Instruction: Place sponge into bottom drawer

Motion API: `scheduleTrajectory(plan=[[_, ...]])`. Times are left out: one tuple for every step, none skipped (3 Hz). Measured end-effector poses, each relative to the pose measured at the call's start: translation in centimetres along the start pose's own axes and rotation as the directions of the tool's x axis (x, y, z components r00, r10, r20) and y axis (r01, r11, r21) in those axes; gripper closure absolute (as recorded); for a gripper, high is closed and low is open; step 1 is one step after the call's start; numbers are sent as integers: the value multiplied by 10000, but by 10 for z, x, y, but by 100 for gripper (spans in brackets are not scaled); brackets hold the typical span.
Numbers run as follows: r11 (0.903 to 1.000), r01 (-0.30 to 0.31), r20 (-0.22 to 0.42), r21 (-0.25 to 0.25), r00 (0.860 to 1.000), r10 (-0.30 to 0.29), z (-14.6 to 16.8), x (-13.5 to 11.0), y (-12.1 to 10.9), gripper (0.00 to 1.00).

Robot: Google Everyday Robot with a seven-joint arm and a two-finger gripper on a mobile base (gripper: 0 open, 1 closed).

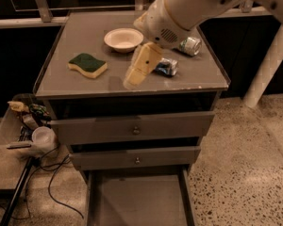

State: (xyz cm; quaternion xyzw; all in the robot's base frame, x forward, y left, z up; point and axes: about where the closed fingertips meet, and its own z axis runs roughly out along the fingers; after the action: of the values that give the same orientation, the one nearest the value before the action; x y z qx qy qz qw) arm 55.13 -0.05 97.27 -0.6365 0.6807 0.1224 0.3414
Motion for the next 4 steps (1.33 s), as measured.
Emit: scheduleTrajectory(plan=[[9992,-96,791,-400,9968,128,50,-14,-14,0],[9958,-534,1183,-749,9910,621,89,-16,-21,0],[9907,-910,1307,-1013,9860,1040,117,-18,-20,0],[9910,-839,1361,-1045,9858,978,131,-22,-27,0]])
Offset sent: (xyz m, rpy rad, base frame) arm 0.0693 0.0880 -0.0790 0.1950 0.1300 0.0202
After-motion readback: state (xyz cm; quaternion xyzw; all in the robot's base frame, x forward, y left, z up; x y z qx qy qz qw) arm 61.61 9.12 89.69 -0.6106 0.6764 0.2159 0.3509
